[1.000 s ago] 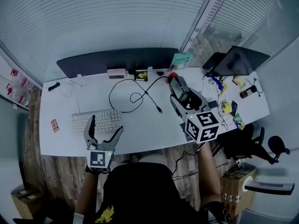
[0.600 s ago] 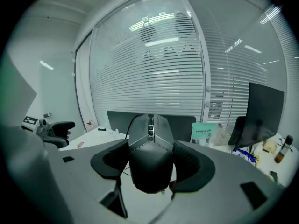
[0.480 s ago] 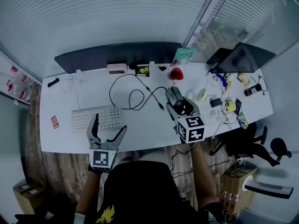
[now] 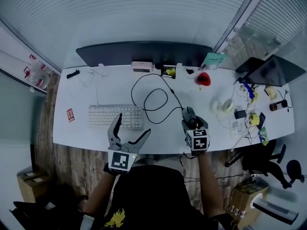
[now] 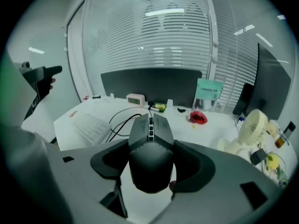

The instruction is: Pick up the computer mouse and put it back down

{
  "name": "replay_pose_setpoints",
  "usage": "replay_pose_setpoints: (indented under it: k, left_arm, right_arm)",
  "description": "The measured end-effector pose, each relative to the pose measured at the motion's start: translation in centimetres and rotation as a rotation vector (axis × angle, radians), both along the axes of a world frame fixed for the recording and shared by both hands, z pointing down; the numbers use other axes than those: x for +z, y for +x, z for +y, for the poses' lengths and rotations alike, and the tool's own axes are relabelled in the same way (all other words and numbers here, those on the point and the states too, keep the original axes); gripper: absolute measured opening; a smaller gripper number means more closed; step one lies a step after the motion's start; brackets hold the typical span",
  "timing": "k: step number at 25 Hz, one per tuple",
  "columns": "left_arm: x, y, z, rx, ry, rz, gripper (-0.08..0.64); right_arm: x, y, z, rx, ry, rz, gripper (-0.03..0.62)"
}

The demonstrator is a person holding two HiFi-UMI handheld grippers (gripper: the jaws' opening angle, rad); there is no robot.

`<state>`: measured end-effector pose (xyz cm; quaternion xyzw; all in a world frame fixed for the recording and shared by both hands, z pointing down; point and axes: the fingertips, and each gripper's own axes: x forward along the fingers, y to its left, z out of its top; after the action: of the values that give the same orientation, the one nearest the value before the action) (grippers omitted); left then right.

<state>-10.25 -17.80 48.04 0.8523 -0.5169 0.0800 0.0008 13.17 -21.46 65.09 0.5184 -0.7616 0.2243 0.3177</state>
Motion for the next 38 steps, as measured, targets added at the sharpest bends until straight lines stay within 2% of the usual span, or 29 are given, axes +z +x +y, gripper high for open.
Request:
replay_pose_setpoints:
  k: [4,9,15,19,26,28,30,32,34,38]
  left_arm:
    - [-0.1,-0.4,-0.2,-0.015,-0.003,-0.001,0.506]
    - [0.7,0.0,0.0,-0.01,-0.017,-0.059,0.506]
    - [0.7,-0.9,-0.1,-0.023,-0.018,-0.04,0.506]
    - [0.7,-0.8,0.4,-0.025,-0.021,-0.04,0.506]
    - [0.5,-1.8,1.4,-0.034,-0.024,0.01,0.506]
    - [0.6,-2.2,1.9,-0.046,-0.031,0.018,0.506]
    - [1.0,-2.4,2.6,-0.049,-0.043,0.015,0.506]
    - [1.1,-2.7,3.3,-0.047,-0.049,0.011,0.506]
    - [0.7,-3.2,3.9,-0.047,-0.043,0.018,0.506]
    - [-0.2,-4.8,4.4,-0.056,-0.042,0.07,0.506]
  right_arm:
    - [5.5,-0.4,0.9,0.025,-0.091,0.008,0.304]
    - [10.1,0.8,1.6,0.081,-0.163,0.017,0.304]
    - [14.5,-0.2,2.6,0.125,-0.252,0.034,0.304]
    - [15.5,-0.3,3.1,0.124,-0.253,0.042,0.304]
    - [15.5,-1.2,4.0,0.112,-0.273,0.083,0.305]
    - [15.7,-1.3,4.1,0.112,-0.291,0.075,0.307]
    - [15.4,-1.1,3.8,0.097,-0.271,0.051,0.311]
    - [15.3,-1.6,4.0,0.064,-0.244,0.015,0.369]
    - [15.1,-2.5,4.8,0.044,-0.221,-0.012,0.555]
    - [11.1,-2.8,6.7,0.096,-0.124,-0.036,0.555]
